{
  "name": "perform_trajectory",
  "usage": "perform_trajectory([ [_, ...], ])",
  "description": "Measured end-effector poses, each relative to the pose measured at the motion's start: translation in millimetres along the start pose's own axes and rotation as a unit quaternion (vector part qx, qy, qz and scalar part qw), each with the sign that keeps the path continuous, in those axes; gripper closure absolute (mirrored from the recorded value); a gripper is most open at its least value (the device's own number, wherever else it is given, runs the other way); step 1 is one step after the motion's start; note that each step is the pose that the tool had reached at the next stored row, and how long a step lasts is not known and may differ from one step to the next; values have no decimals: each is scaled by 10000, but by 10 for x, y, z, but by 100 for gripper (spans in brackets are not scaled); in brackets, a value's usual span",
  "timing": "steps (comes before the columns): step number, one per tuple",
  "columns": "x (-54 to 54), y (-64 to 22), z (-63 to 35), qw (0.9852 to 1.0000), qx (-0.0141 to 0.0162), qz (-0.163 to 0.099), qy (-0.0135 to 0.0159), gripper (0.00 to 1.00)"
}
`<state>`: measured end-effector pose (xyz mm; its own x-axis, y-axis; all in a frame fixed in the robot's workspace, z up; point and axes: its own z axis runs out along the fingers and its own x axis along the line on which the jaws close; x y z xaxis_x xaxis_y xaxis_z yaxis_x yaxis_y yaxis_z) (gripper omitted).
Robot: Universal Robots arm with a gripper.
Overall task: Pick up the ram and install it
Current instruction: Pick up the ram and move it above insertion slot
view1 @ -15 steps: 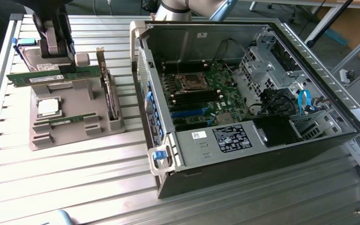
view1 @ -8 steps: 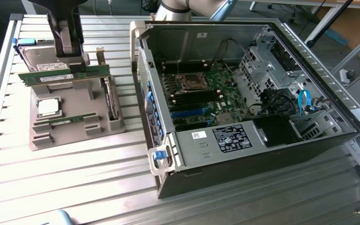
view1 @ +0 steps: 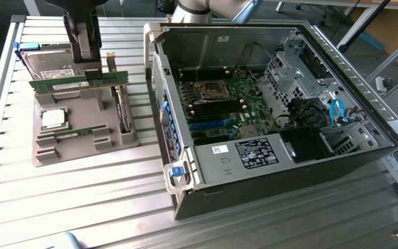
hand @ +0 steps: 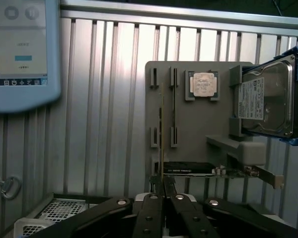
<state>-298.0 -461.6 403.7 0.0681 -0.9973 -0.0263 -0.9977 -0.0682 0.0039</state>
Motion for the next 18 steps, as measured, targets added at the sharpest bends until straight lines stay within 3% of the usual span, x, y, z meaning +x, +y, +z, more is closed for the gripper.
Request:
perform_trajectory([
  [18,15,-227,-7,10000,0,0,0,88],
])
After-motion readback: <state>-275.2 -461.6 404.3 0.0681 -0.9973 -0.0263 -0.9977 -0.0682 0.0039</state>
